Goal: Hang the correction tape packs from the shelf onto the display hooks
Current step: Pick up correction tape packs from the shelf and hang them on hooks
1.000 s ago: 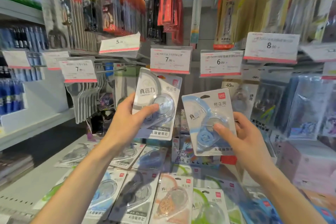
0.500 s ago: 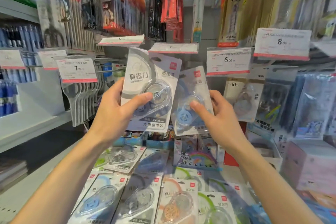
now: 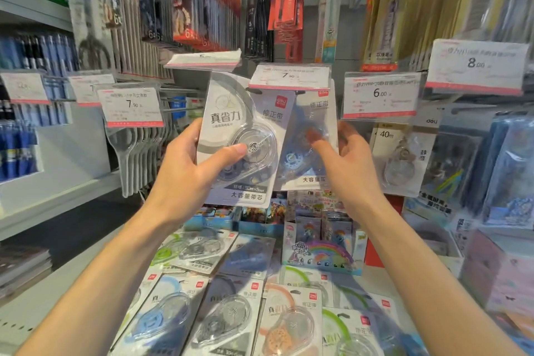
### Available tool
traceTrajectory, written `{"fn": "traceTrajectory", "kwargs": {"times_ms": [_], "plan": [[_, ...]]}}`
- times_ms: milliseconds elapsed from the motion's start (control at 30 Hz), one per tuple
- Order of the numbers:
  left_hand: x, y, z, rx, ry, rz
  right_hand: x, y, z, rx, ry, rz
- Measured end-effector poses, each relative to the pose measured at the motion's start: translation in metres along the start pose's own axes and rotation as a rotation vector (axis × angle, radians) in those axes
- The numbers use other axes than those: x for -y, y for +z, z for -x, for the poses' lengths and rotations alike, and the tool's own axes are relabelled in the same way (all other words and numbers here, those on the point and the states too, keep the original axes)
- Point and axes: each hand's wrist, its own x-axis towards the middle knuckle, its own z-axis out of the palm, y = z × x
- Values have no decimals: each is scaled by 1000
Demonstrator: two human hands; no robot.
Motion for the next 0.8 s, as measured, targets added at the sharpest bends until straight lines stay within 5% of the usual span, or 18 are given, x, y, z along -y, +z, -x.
{"fn": "traceTrajectory", "kwargs": {"times_ms": [467,633,800], "plan": [[21,3,2,29,-98,-23,-44,9,-22,74,326,162],[33,10,1,19,-136,-14,-47,-16,1,112,291,193],[47,31,-2,0,-206,7,-38,-27,27,-43,140,292]]}}
